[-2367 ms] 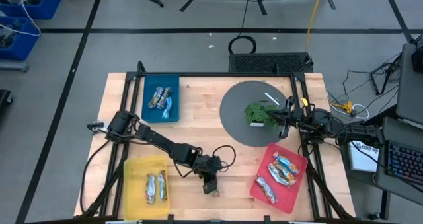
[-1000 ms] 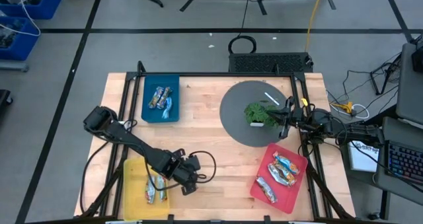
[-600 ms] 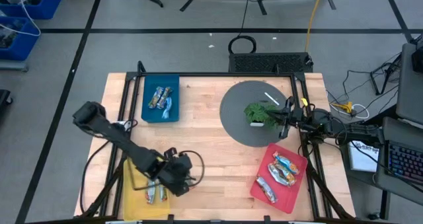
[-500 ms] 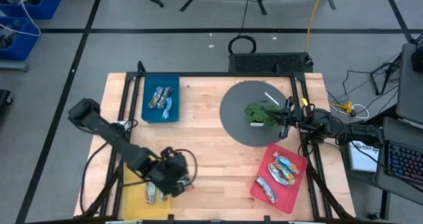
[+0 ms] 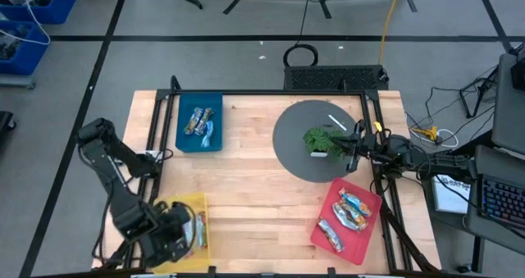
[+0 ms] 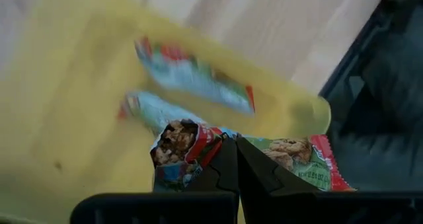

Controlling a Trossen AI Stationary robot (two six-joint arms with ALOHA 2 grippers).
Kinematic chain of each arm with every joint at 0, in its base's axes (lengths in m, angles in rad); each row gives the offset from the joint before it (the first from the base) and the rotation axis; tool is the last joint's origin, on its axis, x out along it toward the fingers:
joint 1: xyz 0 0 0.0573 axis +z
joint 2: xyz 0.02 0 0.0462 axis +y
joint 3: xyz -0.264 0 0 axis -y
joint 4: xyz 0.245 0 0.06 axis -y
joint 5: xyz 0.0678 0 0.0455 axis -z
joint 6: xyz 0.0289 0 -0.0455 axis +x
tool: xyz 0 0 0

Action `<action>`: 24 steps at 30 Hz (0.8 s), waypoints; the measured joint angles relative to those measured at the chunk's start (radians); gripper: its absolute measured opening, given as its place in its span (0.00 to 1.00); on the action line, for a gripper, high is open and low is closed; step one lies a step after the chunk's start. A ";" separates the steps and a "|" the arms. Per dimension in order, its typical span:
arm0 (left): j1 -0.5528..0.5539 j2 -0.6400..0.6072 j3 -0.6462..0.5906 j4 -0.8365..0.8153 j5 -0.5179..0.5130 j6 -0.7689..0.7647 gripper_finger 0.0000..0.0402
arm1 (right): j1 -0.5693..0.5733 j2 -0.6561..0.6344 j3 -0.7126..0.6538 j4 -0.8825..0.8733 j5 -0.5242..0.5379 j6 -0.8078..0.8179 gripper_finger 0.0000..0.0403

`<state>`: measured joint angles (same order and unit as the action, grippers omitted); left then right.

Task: Pick and place Granola Bars by type
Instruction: Put the red granola bar into the yellow bin, then return to Home Position

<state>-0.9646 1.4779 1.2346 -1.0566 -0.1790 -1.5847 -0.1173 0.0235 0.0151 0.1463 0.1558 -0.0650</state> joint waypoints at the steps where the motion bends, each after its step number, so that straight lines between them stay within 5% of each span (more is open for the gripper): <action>1: -0.018 0.005 0.000 0.005 0.004 -0.034 0.00 | 0.000 0.000 0.000 0.000 0.000 0.000 0.02; 6: -0.074 0.039 0.000 0.010 -0.055 -0.168 0.04 | 0.000 0.000 0.000 0.000 0.000 0.000 0.02; 17: -0.080 0.098 0.000 -0.103 -0.073 -0.205 0.34 | 0.000 0.000 0.000 0.000 0.000 0.000 0.02; 24: -0.069 0.096 0.000 -0.127 -0.389 -0.063 0.44 | 0.000 0.000 0.000 0.000 0.000 0.000 0.02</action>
<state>-1.0332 1.5741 1.2346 -1.1839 -0.5677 -1.6474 -0.1172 0.0235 0.0151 0.1463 0.1558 -0.0650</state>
